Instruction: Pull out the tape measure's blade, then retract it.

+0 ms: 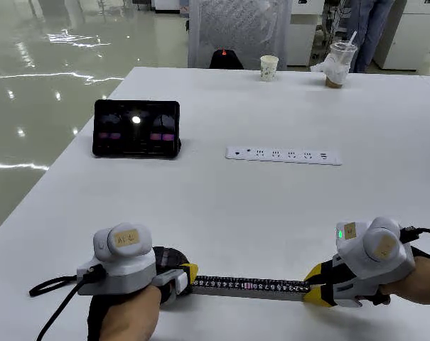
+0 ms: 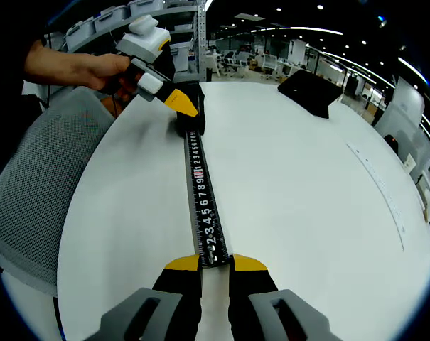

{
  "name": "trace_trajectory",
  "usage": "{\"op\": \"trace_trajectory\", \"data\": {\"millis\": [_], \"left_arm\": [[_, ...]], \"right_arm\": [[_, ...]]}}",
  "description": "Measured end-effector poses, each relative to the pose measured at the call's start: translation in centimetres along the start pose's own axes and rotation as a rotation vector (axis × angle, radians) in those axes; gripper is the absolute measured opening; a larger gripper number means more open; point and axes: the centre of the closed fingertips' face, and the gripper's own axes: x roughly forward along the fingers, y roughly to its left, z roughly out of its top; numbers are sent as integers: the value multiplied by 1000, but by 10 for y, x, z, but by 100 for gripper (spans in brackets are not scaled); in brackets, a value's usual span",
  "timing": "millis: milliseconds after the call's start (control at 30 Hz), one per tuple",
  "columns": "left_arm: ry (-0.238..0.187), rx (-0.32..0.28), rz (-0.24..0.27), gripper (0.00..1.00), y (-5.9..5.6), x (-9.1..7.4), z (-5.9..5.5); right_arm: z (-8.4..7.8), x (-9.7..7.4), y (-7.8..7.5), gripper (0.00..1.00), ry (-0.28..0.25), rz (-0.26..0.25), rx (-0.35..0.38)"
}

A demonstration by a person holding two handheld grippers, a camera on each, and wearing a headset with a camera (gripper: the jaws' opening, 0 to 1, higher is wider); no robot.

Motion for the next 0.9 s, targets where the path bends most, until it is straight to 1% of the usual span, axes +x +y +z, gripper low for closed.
{"op": "trace_trajectory", "data": {"millis": [900], "left_arm": [[13,-11,-14,57,1,1,0]], "right_arm": [[35,26,3,11,-20,20,-27]]}}
